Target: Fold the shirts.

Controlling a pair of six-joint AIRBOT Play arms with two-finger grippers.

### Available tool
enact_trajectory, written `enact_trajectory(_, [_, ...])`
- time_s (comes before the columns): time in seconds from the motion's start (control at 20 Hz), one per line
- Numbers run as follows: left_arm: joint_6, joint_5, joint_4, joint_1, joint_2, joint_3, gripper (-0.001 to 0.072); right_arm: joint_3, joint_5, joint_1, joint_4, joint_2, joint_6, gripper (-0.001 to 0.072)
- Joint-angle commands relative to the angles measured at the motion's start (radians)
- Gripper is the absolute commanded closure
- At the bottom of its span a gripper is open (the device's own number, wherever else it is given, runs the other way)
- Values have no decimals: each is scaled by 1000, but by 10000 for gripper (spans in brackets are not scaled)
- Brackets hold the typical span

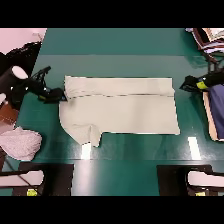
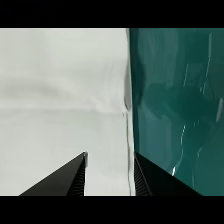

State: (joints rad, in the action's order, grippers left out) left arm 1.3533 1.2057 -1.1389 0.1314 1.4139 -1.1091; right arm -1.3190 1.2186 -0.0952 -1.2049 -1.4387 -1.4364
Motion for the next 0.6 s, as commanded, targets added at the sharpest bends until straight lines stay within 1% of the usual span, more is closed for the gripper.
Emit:
enact_trajectory(0.0, [38, 1, 19, -1, -192, 262, 116, 134, 3, -51, 2, 154, 6, 364])
enact_trajectory(0.15, [38, -26, 83, -1, -338, 474, 116, 241, -42, -58, 2, 267, 6, 364])
enact_trajectory(0.25, [38, -46, 109, -1, -405, 562, 116, 292, -79, -57, 4, 326, 6, 364])
enact_trajectory(0.35, [34, -61, 149, -1, -426, 613, 116, 318, -91, -56, 9, 366, 5, 364])
enact_trajectory(0.45, [33, -112, 199, -1, -426, 652, 115, 331, -90, -56, 9, 396, 5, 364])
enact_trajectory(0.5, [14, -151, 246, -1, -426, 671, 115, 330, -85, -56, 9, 406, 5, 364])
enact_trajectory(0.55, [-26, -187, 298, -1, -426, 691, 115, 330, -85, -56, 10, 417, 5, 364])
